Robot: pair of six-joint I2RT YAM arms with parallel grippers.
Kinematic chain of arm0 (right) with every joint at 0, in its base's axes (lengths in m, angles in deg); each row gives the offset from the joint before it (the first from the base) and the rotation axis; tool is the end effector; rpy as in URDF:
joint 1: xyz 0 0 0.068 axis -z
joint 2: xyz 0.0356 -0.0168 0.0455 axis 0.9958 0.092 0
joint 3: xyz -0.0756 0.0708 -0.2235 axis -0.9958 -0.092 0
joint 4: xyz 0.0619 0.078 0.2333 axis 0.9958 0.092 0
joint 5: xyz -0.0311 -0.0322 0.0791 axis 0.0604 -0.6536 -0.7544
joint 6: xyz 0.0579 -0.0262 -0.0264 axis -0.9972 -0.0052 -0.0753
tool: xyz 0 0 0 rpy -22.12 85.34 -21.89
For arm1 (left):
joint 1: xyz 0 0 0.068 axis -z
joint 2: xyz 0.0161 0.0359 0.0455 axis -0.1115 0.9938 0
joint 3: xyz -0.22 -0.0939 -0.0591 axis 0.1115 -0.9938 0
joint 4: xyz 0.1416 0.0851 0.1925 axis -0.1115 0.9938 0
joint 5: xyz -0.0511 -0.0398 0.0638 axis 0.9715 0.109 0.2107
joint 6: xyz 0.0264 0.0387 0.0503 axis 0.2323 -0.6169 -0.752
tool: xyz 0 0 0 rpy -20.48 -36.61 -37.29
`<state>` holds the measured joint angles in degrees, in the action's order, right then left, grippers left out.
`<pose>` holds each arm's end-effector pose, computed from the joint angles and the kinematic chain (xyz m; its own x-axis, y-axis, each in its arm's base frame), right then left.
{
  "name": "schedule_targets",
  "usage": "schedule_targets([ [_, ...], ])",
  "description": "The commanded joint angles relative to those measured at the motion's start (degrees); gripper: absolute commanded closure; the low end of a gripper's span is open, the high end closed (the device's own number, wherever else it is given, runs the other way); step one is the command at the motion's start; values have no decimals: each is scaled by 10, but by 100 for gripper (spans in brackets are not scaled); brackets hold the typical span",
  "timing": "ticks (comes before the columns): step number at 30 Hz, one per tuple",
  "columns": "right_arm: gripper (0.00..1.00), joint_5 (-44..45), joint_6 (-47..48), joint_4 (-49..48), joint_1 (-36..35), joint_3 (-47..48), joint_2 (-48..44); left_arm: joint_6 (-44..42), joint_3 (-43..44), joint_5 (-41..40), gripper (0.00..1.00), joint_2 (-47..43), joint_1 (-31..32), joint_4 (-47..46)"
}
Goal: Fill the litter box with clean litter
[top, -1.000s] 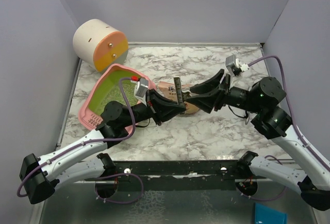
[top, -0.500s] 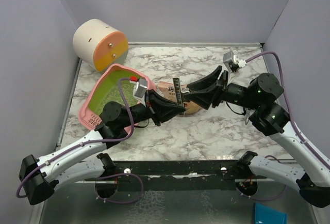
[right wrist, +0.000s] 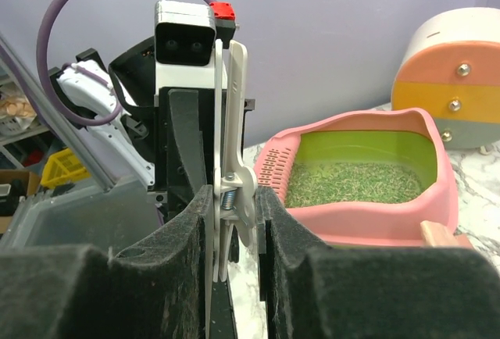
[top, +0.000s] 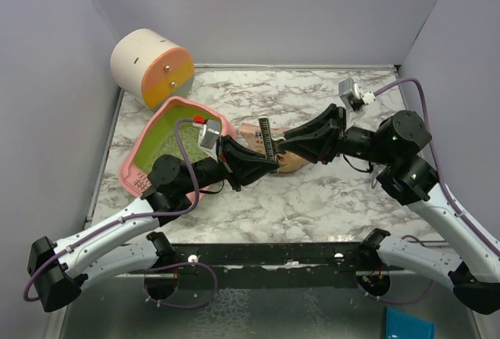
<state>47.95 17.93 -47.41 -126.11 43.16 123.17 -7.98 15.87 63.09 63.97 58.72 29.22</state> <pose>0.1366 0.1634 0.4294 -0.2471 0.1739 -0.9533 -0.9435 0.1811 0.2776 0.1191 -0.1902 0.3628 -0.3827 -0.4321 -0.8166 0.9030 0.0116 -0.4294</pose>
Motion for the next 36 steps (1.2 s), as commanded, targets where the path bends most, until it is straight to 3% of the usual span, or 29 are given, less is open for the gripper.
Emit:
schedule_targets([
  [1, 89, -55, -13, -32, 1, -5, 6, -2, 13, 11, 100, -10, 1, -14],
  [4, 99, -72, -16, -40, 1, -9, 6, -1, 11, 5, 99, -12, 1, -14],
  [9, 99, -62, -9, -17, 1, -3, 7, -5, -3, -21, 73, -17, 1, -13],
  [11, 99, -78, -7, -9, 1, 4, 10, -8, -2, -21, 77, -16, 1, -9],
  [14, 99, -90, -15, -5, 1, 5, 17, -12, 9, -3, 100, -3, 1, -9],
  [15, 99, -86, -15, -1, 1, 4, 18, -12, 12, 1, 100, 1, 1, -9],
  [16, 94, -79, -15, 4, 1, 3, 19, -12, 14, 4, 100, 3, 1, -9],
  [19, 65, -74, -14, 10, 1, 1, 19, -17, 19, 5, 100, 2, 1, -9],
  [20, 60, -72, -13, 10, 1, 0, 19, -19, 18, 4, 100, 0, 1, -9],
  [24, 57, -58, -3, 17, 1, 3, 17, -25, 15, -3, 100, -13, 1, -9],
  [27, 66, -61, -1, 18, 1, 4, 19, -23, 14, -2, 100, -14, 1, -8],
  [30, 97, -44, 1, 15, 1, 4, 14, -22, 12, -5, 100, -16, 1, -8],
  [31, 99, -29, 4, 16, 1, 3, 9, -23, 10, -7, 98, -17, 1, -6],
  [33, 99, 10, 12, 23, 1, 0, -5, -27, 8, -31, 64, -22, 1, 10],
  [35, 99, 50, 25, 40, 1, 1, -16, -31, 6, -81, 17, -35, 1, 44],
  [36, 99, 65, 36, 60, 1, 9, -17, -37, 7, -104, 3, -44, 1, 66],
])
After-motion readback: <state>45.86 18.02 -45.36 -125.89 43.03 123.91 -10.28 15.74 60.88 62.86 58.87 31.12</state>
